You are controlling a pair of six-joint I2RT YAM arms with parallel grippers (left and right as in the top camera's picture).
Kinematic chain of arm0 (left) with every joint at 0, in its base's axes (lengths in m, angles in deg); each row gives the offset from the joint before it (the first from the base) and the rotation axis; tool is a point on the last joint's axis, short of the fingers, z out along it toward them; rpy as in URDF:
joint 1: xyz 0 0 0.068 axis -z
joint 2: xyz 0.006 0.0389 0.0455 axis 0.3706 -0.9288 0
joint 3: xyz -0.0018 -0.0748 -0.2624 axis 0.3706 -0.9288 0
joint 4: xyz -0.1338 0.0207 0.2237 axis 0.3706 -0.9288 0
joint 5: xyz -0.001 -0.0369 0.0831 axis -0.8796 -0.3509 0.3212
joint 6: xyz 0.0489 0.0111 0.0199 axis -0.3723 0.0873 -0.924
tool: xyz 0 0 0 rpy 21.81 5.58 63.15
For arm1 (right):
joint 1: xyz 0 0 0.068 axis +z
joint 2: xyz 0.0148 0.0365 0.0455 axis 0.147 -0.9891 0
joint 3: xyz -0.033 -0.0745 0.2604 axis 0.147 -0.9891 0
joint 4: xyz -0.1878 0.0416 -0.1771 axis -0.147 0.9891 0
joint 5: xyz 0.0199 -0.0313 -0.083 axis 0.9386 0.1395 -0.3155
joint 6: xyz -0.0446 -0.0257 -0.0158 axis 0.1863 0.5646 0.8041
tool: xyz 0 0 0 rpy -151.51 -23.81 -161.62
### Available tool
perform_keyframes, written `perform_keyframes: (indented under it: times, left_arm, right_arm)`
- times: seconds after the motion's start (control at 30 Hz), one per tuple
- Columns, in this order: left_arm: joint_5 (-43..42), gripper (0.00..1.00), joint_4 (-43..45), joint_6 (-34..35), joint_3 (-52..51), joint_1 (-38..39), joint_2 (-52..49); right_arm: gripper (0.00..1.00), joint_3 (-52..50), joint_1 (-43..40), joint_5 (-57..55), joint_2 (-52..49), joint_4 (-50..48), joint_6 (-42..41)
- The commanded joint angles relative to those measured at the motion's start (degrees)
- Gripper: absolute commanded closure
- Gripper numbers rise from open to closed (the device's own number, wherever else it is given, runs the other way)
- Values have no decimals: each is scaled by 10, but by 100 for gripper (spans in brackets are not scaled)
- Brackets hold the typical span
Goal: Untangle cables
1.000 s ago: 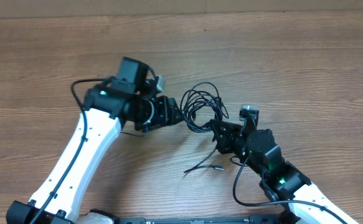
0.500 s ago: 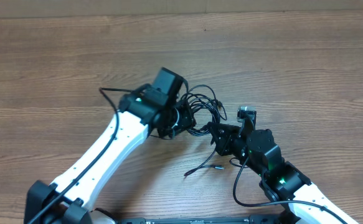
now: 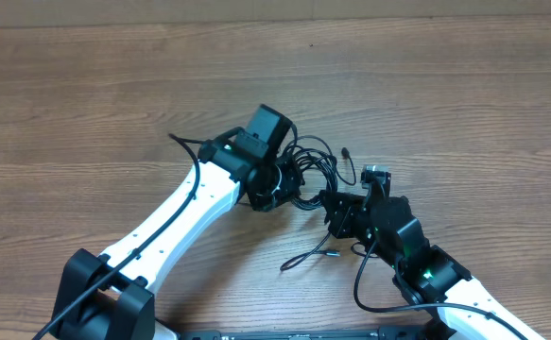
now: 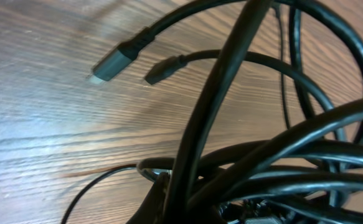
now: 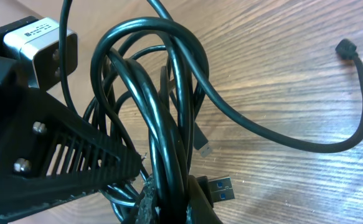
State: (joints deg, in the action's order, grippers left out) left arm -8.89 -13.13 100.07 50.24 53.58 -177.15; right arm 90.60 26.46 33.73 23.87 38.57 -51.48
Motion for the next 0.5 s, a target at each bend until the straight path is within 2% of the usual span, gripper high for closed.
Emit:
perform_keyframes:
  times: [0.0, 0.07, 0.3, 0.4, 0.47]
  left_arm:
    - [-80, 96, 23, -28, -3, -31, 29]
    - [-139, 96, 41, -28, -3, -47, 30]
    - [-237, 95, 93, -28, -3, -75, 30]
    - [-302, 96, 123, -31, -3, -88, 30]
    - [-344, 96, 134, -57, -3, -98, 30]
  right_arm:
    - [96, 2, -2, -28, 6, 14, 6]
    - [96, 2, -2, -26, 6, 38, 6]
    - [96, -2, -2, -15, 5, 58, 5]
    - [96, -2, -2, -61, -14, 58, 5]
    - [96, -2, -2, -109, -42, 56, 4]
